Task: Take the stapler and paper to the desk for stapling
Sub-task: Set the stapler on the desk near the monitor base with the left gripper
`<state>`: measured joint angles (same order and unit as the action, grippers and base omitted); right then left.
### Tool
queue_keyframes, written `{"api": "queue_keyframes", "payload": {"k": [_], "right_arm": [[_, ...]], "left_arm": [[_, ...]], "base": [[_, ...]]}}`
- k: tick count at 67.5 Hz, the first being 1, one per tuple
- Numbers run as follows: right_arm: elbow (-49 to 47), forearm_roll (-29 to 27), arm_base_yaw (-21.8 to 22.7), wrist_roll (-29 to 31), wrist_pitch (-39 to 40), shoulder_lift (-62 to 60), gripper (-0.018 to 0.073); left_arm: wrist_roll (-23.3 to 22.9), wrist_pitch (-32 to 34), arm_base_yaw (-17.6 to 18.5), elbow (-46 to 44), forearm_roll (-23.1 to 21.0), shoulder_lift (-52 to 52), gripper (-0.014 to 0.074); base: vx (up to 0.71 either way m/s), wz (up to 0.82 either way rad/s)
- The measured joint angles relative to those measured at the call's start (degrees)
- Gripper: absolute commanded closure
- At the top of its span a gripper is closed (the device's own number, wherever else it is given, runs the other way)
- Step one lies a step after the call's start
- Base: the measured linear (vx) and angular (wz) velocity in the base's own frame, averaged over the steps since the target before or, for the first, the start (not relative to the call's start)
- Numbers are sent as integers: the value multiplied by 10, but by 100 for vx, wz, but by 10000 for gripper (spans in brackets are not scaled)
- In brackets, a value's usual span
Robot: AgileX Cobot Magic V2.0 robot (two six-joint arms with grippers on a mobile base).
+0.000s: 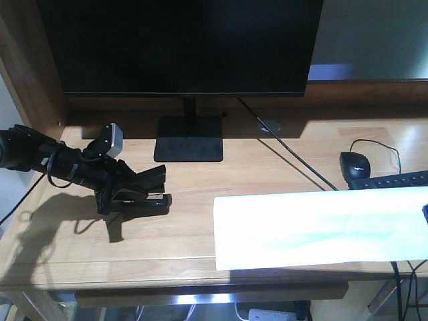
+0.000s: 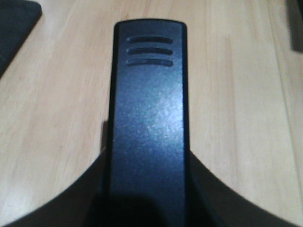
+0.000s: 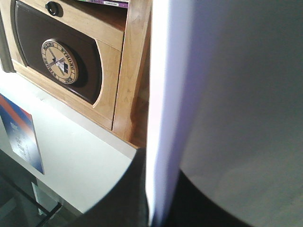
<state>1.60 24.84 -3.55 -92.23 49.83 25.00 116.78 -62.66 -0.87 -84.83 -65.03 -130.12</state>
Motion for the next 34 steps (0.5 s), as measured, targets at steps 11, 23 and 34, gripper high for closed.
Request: {"api": "queue_keyframes", "payload": {"k": [11,23,34], "right_arm": [[0,0,0,0,0,0,567],[0,0,0,0,0,0,567],[0,0,0,0,0,0,567]], "left_arm": [[1,12,2,0,0,-12,465],[1,10,2,-1,1,-15,322],[-6,3,2,-2,0,-15,160]], "base": [[0,0],[0,0],[0,0]]}}
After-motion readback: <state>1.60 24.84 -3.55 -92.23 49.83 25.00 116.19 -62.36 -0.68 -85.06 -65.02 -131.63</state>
